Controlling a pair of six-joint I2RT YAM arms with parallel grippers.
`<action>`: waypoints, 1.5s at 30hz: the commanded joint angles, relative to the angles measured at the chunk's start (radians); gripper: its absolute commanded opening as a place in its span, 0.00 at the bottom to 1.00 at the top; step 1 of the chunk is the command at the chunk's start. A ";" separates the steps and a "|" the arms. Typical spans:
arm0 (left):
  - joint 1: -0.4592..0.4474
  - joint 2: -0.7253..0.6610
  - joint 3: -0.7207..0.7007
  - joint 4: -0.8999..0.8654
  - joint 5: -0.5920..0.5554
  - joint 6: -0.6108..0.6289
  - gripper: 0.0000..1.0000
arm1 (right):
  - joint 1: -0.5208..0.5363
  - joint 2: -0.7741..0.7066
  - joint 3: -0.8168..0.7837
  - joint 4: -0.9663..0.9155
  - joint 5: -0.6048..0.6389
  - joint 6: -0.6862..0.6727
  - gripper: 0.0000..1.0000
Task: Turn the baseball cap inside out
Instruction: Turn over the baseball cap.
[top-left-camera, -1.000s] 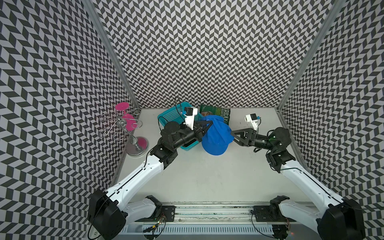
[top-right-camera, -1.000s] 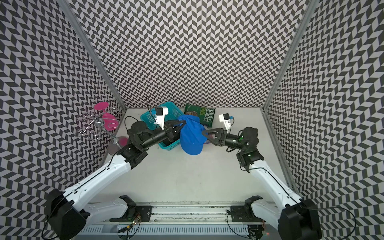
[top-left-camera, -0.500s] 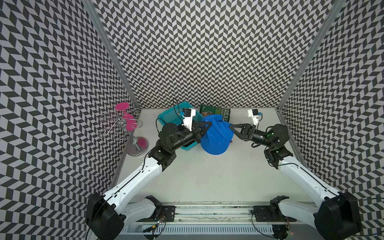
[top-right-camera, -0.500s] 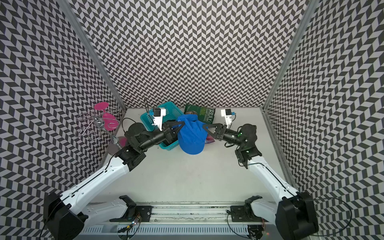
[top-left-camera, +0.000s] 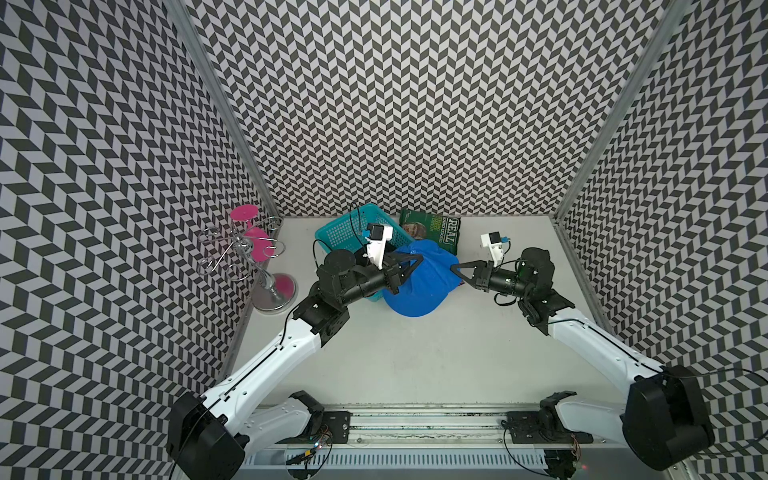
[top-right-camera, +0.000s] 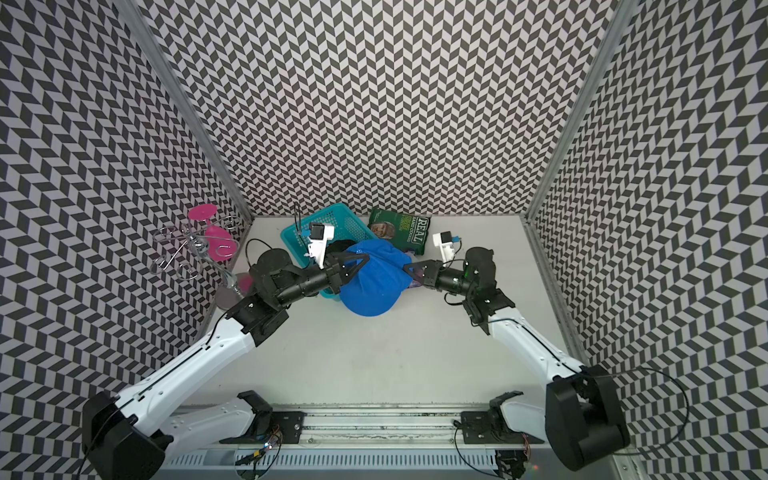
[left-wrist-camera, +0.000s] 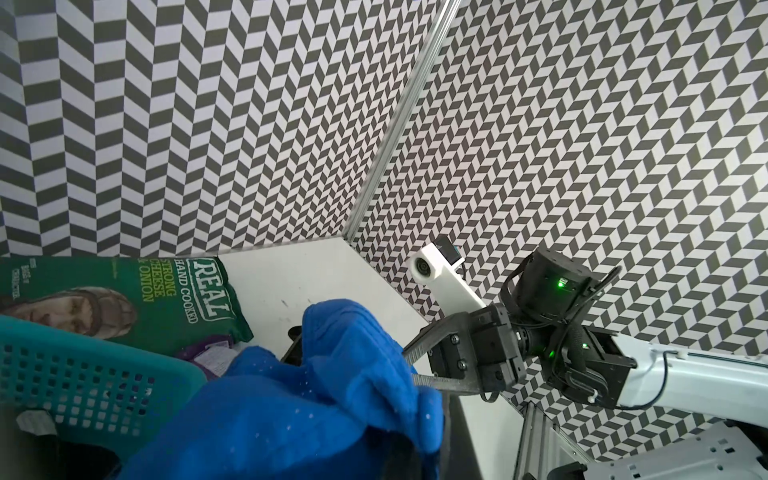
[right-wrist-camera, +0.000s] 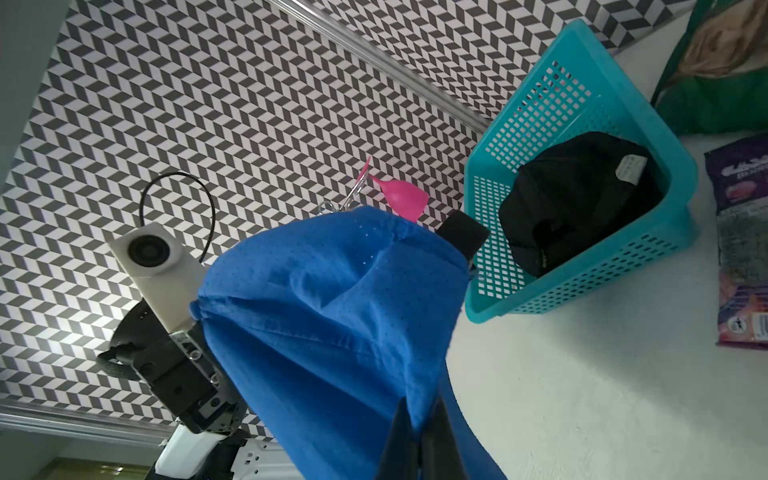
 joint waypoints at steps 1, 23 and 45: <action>0.015 -0.019 0.020 0.060 0.001 0.029 0.00 | -0.013 -0.025 0.005 -0.145 0.107 -0.117 0.09; 0.004 0.164 0.166 -0.158 0.233 0.142 0.03 | 0.232 -0.245 0.071 -0.161 0.396 -0.986 0.96; 0.037 0.024 -0.008 0.069 0.062 -0.095 0.89 | 0.317 -0.100 0.111 -0.119 0.603 -0.847 0.00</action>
